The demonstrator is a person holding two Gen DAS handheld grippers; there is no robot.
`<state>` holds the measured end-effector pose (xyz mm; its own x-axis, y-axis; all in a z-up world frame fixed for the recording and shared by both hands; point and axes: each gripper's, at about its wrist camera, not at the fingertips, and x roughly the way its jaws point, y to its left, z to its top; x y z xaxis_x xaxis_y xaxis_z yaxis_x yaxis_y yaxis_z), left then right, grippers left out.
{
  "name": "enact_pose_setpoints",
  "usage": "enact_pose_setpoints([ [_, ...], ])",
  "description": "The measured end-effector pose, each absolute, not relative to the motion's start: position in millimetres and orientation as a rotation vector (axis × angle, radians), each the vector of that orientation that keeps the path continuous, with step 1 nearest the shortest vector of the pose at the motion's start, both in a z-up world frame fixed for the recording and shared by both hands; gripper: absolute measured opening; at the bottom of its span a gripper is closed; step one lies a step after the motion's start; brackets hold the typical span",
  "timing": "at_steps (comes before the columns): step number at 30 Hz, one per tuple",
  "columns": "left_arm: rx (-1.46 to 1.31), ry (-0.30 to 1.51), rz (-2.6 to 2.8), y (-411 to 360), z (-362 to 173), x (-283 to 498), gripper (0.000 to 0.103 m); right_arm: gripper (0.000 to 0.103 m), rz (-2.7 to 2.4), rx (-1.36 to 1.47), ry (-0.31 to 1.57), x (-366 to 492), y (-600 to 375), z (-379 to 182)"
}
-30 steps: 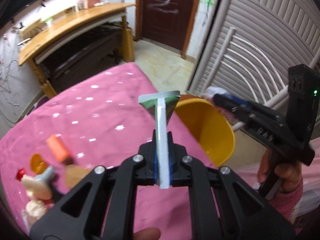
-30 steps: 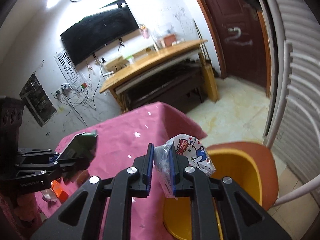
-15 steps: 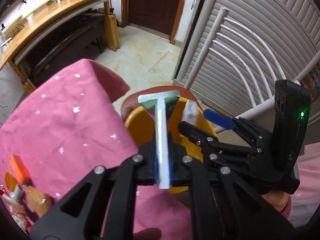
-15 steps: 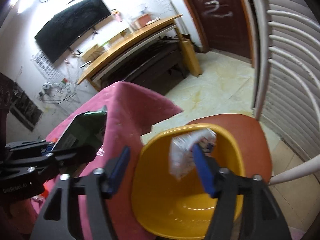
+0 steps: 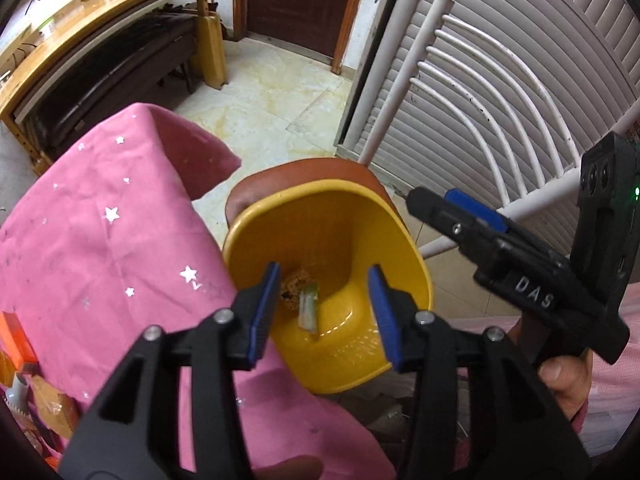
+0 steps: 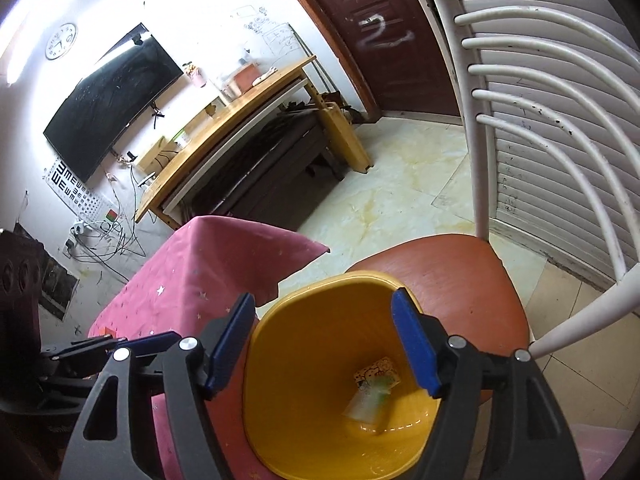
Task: Collect trash
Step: 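Carry both items to the yellow bin and open both grippers to drop them, then move both open grippers back over the table, then grasp the white tissue with the left gripper while the right gripper grasps the brown paper packet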
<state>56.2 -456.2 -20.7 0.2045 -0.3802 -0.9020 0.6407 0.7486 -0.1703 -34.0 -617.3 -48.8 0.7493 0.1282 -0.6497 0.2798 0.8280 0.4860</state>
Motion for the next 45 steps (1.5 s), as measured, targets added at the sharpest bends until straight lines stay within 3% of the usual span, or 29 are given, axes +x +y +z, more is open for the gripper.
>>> enact_pose_setpoints([
  [7,0.228,1.148,-0.721,-429.8,-12.8,48.3,0.043,0.068,-0.076,0.574,0.707,-33.6,-604.9,-38.7],
  [13,0.168,1.085,-0.679,-382.7,7.3,35.1,0.056,0.074,-0.016,0.508,0.682,-30.2,-574.1,-20.2],
  [26,0.107,0.987,-0.447,-268.1,44.4,6.7,0.064,0.082,0.224,0.345,0.661,-14.8,-469.8,16.8],
  [45,-0.011,0.963,-0.156,-104.8,60.9,-3.2,0.076,0.083,0.498,0.067,0.797,18.0,-313.8,0.7],
])
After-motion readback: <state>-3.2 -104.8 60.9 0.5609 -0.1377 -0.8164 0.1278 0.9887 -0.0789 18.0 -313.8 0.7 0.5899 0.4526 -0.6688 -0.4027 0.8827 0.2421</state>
